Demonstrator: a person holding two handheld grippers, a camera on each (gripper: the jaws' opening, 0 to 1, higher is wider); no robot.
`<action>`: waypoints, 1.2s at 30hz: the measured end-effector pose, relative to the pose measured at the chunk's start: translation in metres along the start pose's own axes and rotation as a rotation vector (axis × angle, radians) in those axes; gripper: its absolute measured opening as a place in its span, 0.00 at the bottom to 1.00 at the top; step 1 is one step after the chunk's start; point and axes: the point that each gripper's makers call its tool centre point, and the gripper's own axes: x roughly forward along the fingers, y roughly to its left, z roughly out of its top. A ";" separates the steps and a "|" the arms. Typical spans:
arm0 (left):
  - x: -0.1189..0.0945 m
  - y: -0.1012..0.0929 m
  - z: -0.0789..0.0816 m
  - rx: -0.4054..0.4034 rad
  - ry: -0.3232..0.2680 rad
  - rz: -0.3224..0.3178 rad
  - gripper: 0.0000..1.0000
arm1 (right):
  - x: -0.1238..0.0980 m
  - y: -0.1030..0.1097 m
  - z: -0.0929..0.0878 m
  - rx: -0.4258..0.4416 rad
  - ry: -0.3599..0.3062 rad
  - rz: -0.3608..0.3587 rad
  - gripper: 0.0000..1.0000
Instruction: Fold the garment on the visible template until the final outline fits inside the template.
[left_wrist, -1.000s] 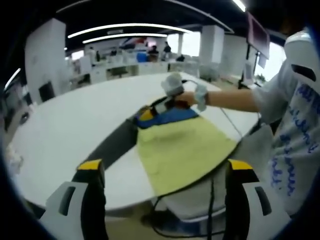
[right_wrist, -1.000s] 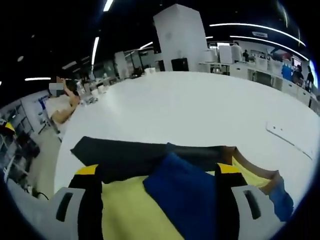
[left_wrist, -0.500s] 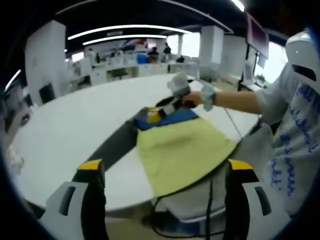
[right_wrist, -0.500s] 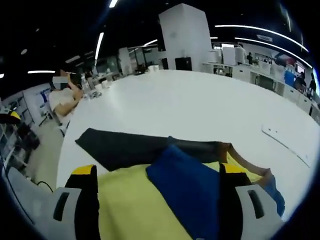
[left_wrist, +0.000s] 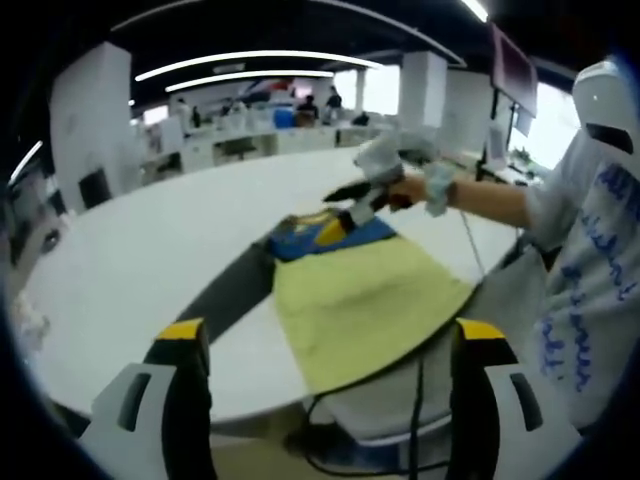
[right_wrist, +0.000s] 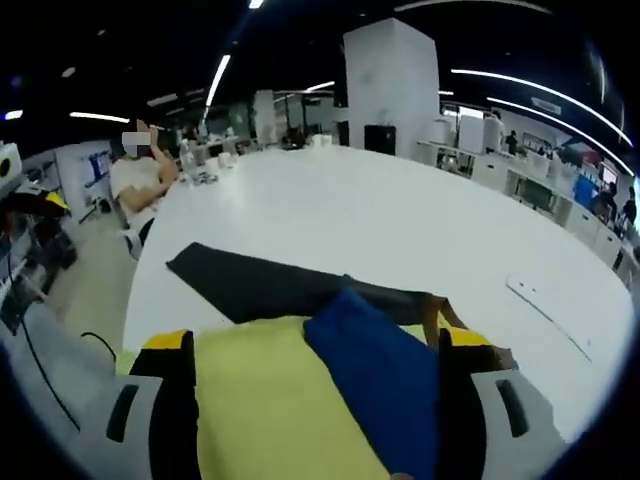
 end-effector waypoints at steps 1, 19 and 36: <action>0.000 0.000 0.000 0.000 -0.001 0.000 0.97 | -0.005 0.002 -0.002 -0.013 0.011 -0.005 1.00; -0.002 -0.004 0.004 0.019 -0.016 -0.005 0.96 | -0.079 0.038 -0.010 -0.032 -0.028 -0.002 1.00; 0.005 -0.007 0.003 0.048 -0.001 -0.039 0.96 | -0.133 0.064 -0.013 -0.035 -0.055 -0.053 1.00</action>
